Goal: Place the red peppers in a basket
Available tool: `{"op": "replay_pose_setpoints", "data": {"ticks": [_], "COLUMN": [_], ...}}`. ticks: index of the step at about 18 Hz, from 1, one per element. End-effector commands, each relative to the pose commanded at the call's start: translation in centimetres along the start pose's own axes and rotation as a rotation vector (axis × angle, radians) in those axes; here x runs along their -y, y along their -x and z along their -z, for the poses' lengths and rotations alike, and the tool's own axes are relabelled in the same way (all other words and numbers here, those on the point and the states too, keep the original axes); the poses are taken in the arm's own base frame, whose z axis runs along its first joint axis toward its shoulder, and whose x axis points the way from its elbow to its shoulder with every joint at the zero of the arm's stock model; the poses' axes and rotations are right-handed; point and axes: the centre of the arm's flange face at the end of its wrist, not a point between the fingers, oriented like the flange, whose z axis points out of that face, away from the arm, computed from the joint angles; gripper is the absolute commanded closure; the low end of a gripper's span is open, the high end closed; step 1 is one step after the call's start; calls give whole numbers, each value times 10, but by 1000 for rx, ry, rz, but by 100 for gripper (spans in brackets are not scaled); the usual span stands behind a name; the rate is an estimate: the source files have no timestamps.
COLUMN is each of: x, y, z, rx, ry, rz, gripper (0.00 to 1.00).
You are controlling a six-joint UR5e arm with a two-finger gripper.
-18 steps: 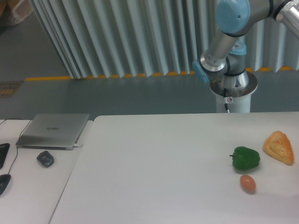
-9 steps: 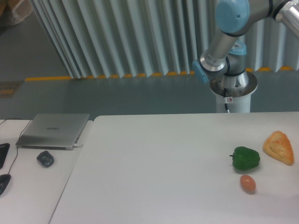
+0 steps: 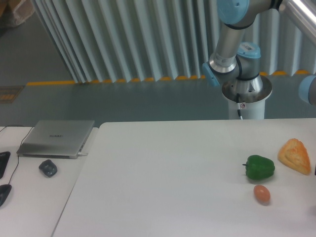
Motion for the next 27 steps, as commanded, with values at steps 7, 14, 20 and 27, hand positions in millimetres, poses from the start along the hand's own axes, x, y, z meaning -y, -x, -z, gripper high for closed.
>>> {"op": "replay_pose_setpoints", "data": {"ticks": [7,14,20,27], "x": [1,-2,3,14], "y": [0,1,1,-21], "z": [-53,-77,-89,-59], "rx": [-24,-43,-48,-39], "ry": [30,54,60,31], "rz": [84,89,76,53], "gripper": [0,0,65,94]}}
